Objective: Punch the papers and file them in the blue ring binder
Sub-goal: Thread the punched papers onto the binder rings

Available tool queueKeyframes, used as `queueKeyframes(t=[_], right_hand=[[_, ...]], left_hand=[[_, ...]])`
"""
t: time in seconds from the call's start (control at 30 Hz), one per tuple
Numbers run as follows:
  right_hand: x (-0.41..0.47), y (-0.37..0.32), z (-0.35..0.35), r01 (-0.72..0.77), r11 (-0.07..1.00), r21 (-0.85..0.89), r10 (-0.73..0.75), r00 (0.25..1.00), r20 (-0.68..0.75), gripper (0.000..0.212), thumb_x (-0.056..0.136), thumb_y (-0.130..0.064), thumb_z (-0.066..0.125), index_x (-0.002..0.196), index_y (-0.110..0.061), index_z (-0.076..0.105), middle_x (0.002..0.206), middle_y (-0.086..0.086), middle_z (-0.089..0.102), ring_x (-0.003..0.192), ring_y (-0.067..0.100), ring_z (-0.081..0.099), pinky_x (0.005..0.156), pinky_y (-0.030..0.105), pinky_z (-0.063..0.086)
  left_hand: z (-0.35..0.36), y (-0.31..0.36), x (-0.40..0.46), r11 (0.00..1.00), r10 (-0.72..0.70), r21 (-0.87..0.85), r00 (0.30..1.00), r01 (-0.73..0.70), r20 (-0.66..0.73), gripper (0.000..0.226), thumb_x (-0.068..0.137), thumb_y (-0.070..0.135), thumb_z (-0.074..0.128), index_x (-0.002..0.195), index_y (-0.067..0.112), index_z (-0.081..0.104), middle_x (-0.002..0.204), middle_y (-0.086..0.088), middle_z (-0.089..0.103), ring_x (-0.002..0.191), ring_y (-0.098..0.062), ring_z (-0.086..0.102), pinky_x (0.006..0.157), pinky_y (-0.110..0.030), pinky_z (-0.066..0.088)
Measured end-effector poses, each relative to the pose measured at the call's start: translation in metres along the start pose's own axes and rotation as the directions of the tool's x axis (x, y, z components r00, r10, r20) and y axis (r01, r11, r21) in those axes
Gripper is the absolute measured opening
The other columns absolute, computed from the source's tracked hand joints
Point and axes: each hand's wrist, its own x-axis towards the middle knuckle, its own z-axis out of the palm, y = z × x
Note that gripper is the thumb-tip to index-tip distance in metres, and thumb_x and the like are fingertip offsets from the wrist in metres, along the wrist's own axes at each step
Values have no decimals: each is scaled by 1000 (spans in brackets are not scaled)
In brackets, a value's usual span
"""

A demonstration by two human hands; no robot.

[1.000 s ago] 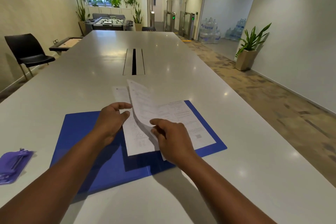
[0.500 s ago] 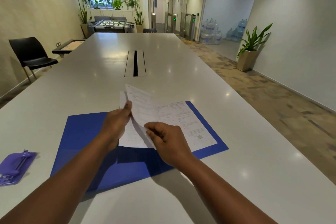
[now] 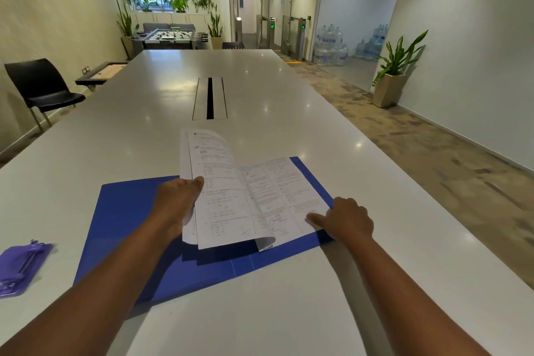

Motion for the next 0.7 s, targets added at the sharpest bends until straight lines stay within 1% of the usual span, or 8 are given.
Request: queueKeyframes(t=[0.07,0.13,0.23,0.3,0.4,0.47,0.57,0.7], right_hand=[[3,6,3,-13,1000,3,13,1000,19,66,71,-73,73,104,-21,48,110,2,61,98,25,62,83,40,58],[4,7,5,-13,999,40,11,999,35,62,71,-65,78,102,-21,48,106,1,62,93,24,63,77,36,56],[7,8,6,-9,984,180,-4,997,73,58,72,-53,84,105,-20,48,103,-2,61,91,21,63,70,32,51],[9,9,6,-10,964,267,-14,996,86,55,74,-45,85,106,-20,47,100,-3,59,89,18,62,72,32,52],[12,8,5,-17,896,443,6,1000,27,39,81,-34,81,98,-19,50,95,-3,60,83,16,62,68,31,52],[13,5,-1,-21,818,574,41,999,-23,22,89,-28,74,90,-15,56,93,2,67,81,20,65,67,36,57],[11,2,-12,-13,728,685,51,998,-36,17,93,-21,71,81,-10,65,89,8,73,86,30,71,74,44,59],[6,-3,-24,83,817,571,-22,993,-113,23,95,-22,71,76,-10,69,84,7,73,78,26,68,69,39,55]], left_hand=[[2,1,-2,1000,6,27,1000,-6,8,26,99,18,65,92,-7,64,94,-12,74,88,-25,72,76,-31,57],[3,0,-3,998,21,57,1000,-21,17,30,99,20,65,97,-10,64,98,-13,75,93,-27,72,84,-34,58],[1,0,-4,998,14,61,999,-17,44,25,99,19,65,93,-5,66,100,-13,76,98,-29,73,93,-40,57],[-3,-1,-2,997,20,71,998,-23,52,33,98,20,66,100,-12,64,103,-18,76,101,-33,72,97,-45,56],[-7,-2,2,995,30,91,997,-36,68,34,96,23,69,95,-11,61,102,-23,71,98,-36,68,100,-50,54],[-7,-2,3,994,34,98,998,-39,55,24,98,21,66,88,0,61,102,-23,72,100,-34,71,93,-42,57],[-4,1,-1,994,54,98,998,-56,19,23,101,18,62,91,-3,63,103,-14,76,99,-28,73,81,-33,58],[3,5,-10,980,82,180,997,-79,-11,21,103,22,59,92,4,65,96,-5,74,86,-19,72,64,-25,54]])
